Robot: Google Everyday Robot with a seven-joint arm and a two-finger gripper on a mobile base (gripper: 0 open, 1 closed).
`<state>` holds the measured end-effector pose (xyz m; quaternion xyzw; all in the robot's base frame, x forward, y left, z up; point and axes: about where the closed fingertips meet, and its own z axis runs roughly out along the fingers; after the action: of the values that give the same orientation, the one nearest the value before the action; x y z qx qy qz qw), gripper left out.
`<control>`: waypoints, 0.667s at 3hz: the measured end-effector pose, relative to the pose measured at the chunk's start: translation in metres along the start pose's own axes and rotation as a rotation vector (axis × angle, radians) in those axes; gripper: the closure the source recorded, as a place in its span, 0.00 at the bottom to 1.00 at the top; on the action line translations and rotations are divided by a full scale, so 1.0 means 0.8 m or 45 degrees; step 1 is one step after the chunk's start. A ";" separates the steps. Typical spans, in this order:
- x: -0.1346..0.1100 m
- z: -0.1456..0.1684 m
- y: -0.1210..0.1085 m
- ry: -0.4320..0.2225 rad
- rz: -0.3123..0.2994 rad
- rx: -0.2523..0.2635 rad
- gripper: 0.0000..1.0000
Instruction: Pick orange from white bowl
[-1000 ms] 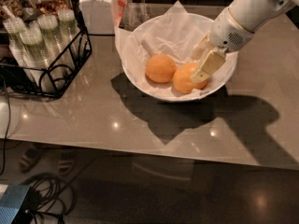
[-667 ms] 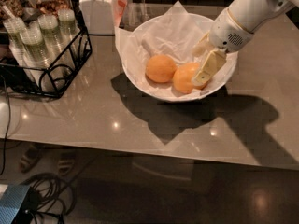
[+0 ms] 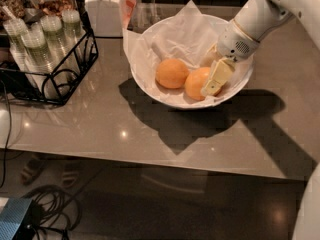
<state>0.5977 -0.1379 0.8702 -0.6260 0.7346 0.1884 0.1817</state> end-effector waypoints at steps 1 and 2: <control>0.002 0.013 -0.008 -0.017 0.018 -0.038 0.33; 0.003 0.017 -0.010 -0.023 0.026 -0.045 0.48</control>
Offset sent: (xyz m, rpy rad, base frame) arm 0.0025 -0.0021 -0.0164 0.0255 0.0731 -0.0006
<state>0.6059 -0.1341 0.8567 -0.6197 0.7359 0.2089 0.1753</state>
